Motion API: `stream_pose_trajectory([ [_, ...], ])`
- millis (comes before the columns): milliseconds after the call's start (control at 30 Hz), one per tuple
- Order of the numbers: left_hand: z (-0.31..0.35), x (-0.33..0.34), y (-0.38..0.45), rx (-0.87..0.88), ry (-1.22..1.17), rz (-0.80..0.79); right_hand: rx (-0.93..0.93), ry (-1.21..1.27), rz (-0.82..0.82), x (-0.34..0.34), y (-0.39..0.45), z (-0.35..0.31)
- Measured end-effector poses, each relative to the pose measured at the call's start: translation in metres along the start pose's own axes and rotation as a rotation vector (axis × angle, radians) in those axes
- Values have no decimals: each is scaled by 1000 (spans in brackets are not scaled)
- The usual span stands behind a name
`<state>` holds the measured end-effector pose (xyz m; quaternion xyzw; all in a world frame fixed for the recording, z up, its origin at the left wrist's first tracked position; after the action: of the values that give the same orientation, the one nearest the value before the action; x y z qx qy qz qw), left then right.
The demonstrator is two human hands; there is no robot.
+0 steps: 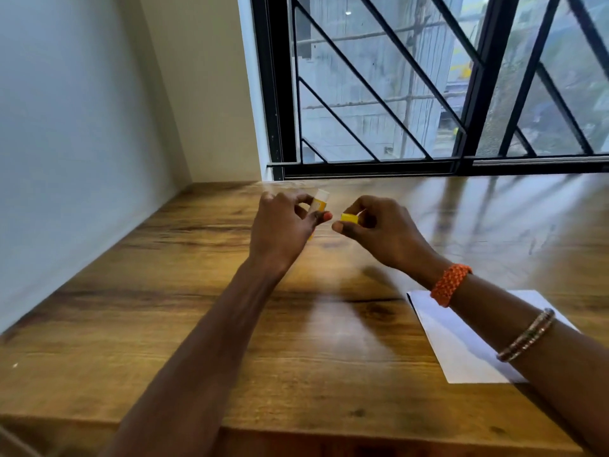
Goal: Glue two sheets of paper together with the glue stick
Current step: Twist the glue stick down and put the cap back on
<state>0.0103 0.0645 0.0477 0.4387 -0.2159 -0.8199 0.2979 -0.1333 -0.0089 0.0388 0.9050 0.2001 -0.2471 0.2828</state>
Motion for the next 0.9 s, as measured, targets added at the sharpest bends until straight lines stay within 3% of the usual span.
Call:
stream_pose_trajectory([
  [133, 16, 4, -6, 109, 108, -40, 90, 170, 73, -7, 3, 8],
  [233, 23, 9, -10, 177, 135, -48, 48, 162, 108, -11, 5, 8],
  [467, 24, 8, -10, 249, 202, -48, -151, -17, 130, -16, 0, -3],
  [667, 34, 5, -13, 370, 446, -8, -359, -223, 96, -22, -2, -10],
  [900, 35, 10, -18, 369, 487, 97, -415, -281, 59, -23, -4, -14],
])
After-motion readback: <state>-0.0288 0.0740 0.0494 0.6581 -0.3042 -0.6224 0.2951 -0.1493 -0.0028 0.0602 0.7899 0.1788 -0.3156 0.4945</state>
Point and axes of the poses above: each hand's wrist, its own y-axis towards the middle knuckle, its own x-axis out of the palm, z = x × y, the point moved 2 cm from there along y, towards the middle knuckle, and after that the axes turned 7 degrees about x, right-handed, at the moved point
